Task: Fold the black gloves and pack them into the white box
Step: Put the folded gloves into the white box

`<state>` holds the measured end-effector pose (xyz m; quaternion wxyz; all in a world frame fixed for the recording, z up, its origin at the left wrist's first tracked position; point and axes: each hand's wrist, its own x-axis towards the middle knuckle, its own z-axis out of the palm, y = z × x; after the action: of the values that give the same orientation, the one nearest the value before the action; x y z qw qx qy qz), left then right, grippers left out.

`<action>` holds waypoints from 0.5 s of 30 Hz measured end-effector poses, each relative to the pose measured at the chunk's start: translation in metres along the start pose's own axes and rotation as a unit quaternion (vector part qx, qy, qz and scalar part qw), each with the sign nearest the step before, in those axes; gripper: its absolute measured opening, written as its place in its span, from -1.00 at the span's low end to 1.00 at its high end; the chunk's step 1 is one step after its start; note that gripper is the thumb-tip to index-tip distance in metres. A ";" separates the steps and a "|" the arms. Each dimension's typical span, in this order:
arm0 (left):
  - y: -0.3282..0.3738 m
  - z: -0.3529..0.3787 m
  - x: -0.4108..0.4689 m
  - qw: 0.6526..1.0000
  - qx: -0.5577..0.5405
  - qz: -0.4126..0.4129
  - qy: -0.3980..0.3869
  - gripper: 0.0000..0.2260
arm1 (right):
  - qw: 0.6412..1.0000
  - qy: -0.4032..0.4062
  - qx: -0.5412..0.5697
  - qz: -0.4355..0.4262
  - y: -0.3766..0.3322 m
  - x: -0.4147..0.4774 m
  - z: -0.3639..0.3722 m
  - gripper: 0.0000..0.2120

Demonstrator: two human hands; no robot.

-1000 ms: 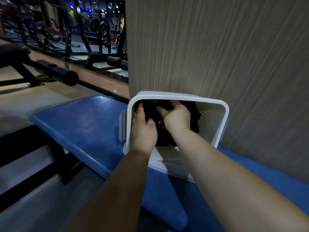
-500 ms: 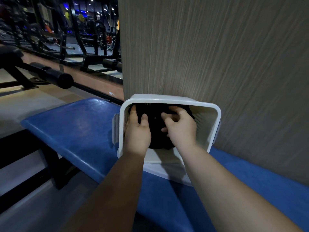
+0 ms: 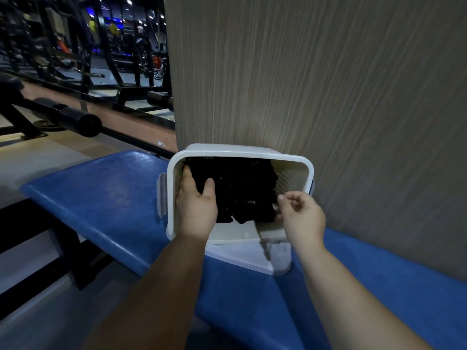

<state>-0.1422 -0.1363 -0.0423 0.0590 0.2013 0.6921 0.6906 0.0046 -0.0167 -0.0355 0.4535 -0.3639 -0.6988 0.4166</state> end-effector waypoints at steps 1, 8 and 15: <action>0.000 -0.001 -0.002 1.000 0.006 0.006 -0.001 -0.34 | 1.000 0.012 -0.013 -0.001 0.004 0.000 -0.004 -0.88; 0.006 -0.014 -0.026 0.998 0.057 0.002 0.009 -0.47 | 0.994 0.059 -0.088 0.036 0.028 0.002 -0.023 -0.81; 0.019 -0.027 -0.050 0.993 0.069 0.047 0.088 -0.80 | 0.981 -0.052 -0.167 0.079 0.031 0.005 -0.028 -0.77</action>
<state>-0.1028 -0.1799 -0.0324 -0.0493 0.1756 0.7305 0.6581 0.0334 0.0066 -0.0551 0.3147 -0.4663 -0.7503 0.3473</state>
